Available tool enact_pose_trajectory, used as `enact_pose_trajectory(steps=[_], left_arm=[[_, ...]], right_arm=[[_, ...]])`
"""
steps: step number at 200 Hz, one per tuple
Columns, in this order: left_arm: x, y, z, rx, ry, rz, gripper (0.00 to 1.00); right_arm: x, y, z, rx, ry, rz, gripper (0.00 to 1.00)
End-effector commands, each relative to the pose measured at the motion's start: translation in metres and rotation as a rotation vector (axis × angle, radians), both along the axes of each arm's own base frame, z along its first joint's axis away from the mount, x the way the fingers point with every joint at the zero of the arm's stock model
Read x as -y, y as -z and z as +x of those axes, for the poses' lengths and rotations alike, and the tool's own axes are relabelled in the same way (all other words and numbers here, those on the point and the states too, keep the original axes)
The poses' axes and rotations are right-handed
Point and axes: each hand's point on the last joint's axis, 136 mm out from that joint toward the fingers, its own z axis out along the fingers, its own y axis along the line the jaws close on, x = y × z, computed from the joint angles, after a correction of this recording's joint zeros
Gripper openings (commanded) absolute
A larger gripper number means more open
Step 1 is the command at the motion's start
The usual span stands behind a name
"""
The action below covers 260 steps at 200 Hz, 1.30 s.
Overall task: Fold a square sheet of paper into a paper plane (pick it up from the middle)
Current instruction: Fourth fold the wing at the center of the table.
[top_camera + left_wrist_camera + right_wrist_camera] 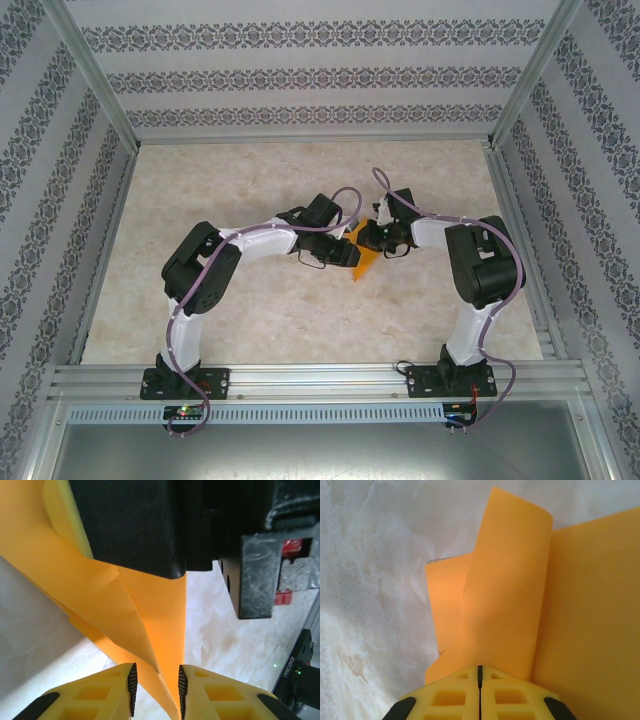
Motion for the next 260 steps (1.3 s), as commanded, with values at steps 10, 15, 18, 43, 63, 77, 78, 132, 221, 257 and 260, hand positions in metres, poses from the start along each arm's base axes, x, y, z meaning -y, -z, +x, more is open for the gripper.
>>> enact_pose_trajectory(steps=[10,15,18,43,63,77,78,132,221,257,260], left_arm=[[0.01,0.004,-0.004,-0.007,0.017,-0.034,0.31],[0.01,0.005,-0.005,-0.01,0.019,-0.032,0.3],[0.01,0.006,-0.006,-0.012,0.02,-0.033,0.3],[0.009,0.012,-0.009,-0.02,0.024,-0.012,0.3],[0.008,0.016,-0.012,-0.026,0.022,-0.006,0.3],[0.008,0.017,-0.012,-0.027,0.02,-0.004,0.3],[0.008,0.017,-0.012,-0.028,0.019,-0.004,0.29],[0.005,0.028,-0.012,-0.035,0.017,0.026,0.25],[0.008,0.04,-0.012,-0.051,0.028,0.04,0.18],[0.009,0.043,-0.011,-0.06,0.039,0.052,0.16],[0.009,0.044,-0.011,-0.06,0.039,0.053,0.16]], right_arm=[[0.007,0.01,-0.012,-0.058,0.021,-0.012,0.06],[0.008,0.011,-0.012,-0.061,0.021,-0.013,0.06],[0.008,0.011,-0.012,-0.06,0.021,-0.013,0.06],[0.008,0.011,-0.012,-0.06,0.022,-0.011,0.06],[0.009,0.01,-0.012,-0.058,0.025,-0.007,0.05],[0.009,0.01,-0.011,-0.057,0.025,-0.005,0.05],[0.009,0.01,-0.011,-0.058,0.025,-0.005,0.05],[0.009,0.008,-0.011,-0.055,0.028,0.002,0.05],[0.01,0.008,-0.01,-0.05,0.041,0.043,0.04],[0.01,0.007,-0.01,-0.046,0.05,0.074,0.04],[0.009,0.007,-0.009,-0.045,0.049,0.075,0.04]])
